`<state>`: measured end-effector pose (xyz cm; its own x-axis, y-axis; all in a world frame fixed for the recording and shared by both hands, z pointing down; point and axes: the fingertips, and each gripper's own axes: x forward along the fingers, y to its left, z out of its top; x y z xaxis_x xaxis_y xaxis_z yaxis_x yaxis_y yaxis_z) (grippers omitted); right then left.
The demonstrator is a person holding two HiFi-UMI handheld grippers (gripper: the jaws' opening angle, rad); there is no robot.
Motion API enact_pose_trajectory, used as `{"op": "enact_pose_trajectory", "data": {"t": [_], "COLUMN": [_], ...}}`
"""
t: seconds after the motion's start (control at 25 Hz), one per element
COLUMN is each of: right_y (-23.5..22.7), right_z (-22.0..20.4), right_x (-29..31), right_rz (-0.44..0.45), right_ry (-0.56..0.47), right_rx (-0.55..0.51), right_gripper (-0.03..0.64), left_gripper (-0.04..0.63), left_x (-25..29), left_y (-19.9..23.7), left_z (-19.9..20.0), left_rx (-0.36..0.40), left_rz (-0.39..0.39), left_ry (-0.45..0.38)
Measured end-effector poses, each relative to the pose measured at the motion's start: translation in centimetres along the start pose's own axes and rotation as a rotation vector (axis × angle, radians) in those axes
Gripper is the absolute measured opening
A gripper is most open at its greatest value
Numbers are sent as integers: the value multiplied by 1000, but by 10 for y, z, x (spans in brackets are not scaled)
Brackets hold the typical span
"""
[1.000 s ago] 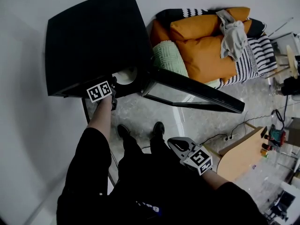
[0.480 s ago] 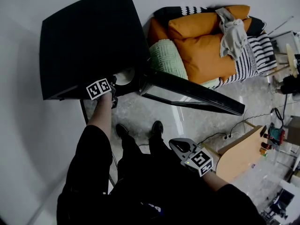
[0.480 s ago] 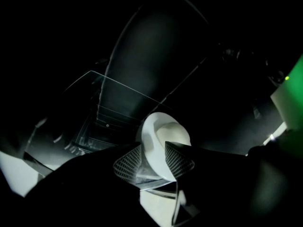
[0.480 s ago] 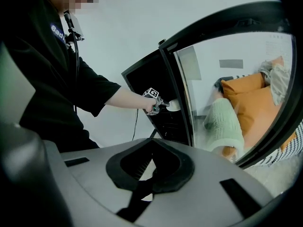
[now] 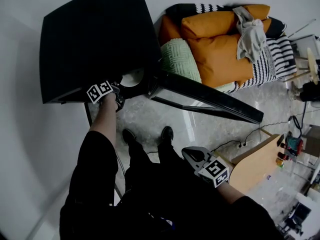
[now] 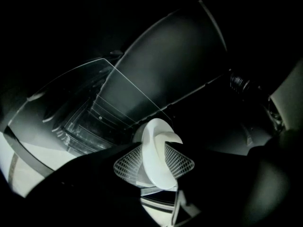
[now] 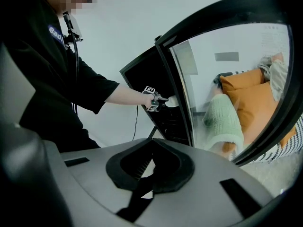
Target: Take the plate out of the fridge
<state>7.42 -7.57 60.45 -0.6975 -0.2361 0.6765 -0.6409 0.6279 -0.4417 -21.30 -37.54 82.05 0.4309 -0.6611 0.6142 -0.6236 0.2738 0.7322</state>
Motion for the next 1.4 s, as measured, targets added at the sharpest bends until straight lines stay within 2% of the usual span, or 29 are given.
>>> {"op": "enact_pose_trajectory", "data": {"t": [0.32,0.44,0.52,0.76,1.0,1.4], "right_y": [2,3,3,3,1,5], "right_z": [3,3,3,2,2,9], "right_x": [2,3,3,5,3,1], "right_rz": [21,26,28,23,17,18], "right_ry": [8,10,13,17,15,-4], "right_rx": [-5,-8,-9,-7,-6,-38], "right_gripper": [8,8,8,8,8,8], "left_gripper": [141,66,46,32,26,26], "left_x": [-13,-16,-13,-6,-7,-29], "left_y": [-5,-8,-15,-12,-13,-21], "left_z": [-3,-5,-10,-10,-13,-21], "left_rx": [-124,-182,-184,-196,-238,-319], "left_rz": [-140,-202,-231,-205,-235,-336], "left_ry": [-96,-127,-108,-109,-121,-257]}}
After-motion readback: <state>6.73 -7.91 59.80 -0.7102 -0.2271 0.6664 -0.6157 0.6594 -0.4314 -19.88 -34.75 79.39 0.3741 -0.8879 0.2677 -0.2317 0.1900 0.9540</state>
